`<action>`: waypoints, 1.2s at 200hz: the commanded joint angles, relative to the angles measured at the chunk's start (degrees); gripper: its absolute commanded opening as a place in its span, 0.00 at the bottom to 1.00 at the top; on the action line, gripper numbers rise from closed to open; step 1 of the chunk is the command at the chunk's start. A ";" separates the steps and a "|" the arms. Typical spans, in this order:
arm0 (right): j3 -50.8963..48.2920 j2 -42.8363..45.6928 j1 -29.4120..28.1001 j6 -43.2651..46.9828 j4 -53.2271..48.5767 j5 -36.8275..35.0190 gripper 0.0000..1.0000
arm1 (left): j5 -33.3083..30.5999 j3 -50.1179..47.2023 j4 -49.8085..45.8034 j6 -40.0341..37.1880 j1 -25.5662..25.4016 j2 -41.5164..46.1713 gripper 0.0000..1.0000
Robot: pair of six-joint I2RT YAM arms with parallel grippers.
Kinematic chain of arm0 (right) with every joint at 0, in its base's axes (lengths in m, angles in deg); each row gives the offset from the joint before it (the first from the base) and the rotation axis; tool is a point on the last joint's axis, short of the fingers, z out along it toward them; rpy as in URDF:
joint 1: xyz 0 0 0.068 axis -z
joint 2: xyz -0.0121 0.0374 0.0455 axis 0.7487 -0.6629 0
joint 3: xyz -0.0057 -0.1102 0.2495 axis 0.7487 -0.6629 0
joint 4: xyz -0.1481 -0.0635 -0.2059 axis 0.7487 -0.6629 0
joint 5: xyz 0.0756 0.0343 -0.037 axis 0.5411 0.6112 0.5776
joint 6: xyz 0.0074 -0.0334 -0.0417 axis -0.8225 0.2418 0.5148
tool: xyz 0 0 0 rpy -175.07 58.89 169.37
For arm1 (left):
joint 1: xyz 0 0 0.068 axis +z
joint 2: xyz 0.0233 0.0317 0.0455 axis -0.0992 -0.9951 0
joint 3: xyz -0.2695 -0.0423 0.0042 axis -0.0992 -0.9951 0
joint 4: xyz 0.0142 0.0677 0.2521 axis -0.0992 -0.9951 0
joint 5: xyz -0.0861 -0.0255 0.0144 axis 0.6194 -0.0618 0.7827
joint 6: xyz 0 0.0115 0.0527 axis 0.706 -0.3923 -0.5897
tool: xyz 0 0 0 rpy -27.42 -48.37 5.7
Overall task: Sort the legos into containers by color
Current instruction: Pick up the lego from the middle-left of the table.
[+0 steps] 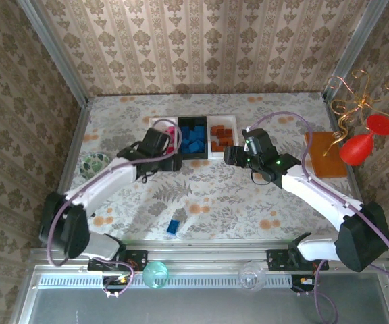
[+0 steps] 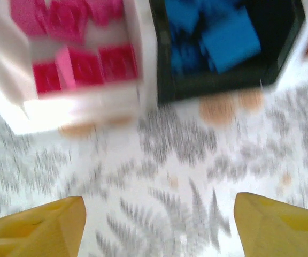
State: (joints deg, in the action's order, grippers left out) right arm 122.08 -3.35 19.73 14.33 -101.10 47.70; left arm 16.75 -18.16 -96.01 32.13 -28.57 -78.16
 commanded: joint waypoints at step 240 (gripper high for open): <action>-1.40 1.69 0.85 -0.07 0.77 -1.73 0.72 | 6.81 -13.03 -11.30 10.51 -22.26 -3.22 0.28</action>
State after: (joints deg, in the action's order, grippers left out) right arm 121.14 -3.25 20.21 14.31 -100.73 47.68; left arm 24.92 -33.54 -106.77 43.76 -51.65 -81.16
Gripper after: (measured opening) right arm 0.715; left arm 0.323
